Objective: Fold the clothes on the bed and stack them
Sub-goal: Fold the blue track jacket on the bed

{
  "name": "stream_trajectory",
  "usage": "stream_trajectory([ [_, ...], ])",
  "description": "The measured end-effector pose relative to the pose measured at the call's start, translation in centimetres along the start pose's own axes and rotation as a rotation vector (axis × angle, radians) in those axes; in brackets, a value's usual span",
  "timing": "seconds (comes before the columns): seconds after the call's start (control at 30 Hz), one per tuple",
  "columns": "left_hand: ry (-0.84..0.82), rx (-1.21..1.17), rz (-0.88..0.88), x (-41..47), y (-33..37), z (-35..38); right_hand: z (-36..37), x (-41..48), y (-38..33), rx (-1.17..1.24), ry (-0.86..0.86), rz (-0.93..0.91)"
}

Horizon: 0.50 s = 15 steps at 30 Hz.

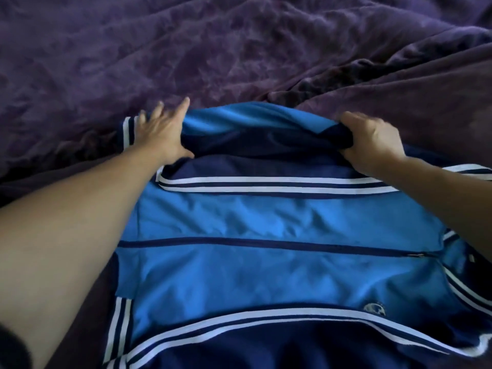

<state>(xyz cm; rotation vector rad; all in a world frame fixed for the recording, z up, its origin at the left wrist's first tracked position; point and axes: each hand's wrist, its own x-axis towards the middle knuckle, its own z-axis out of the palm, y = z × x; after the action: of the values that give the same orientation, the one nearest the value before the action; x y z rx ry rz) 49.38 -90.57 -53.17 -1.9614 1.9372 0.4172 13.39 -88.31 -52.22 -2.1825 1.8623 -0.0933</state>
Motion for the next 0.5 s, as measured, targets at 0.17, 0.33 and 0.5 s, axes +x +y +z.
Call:
stream_trajectory([
  [0.17,0.316,0.053,0.123,-4.0,-1.7,-1.6,-1.7,-4.6,-0.1,0.084,0.095,-0.116],
  [0.33,0.56,0.075,0.281,-13.6,-4.1,-1.5,-3.6,-11.3,0.4,0.09,0.133,-0.273],
  [0.5,0.463,0.009,0.35,-24.3,-3.7,1.3,-3.4,-19.2,-0.3,0.077,0.076,-0.397],
])
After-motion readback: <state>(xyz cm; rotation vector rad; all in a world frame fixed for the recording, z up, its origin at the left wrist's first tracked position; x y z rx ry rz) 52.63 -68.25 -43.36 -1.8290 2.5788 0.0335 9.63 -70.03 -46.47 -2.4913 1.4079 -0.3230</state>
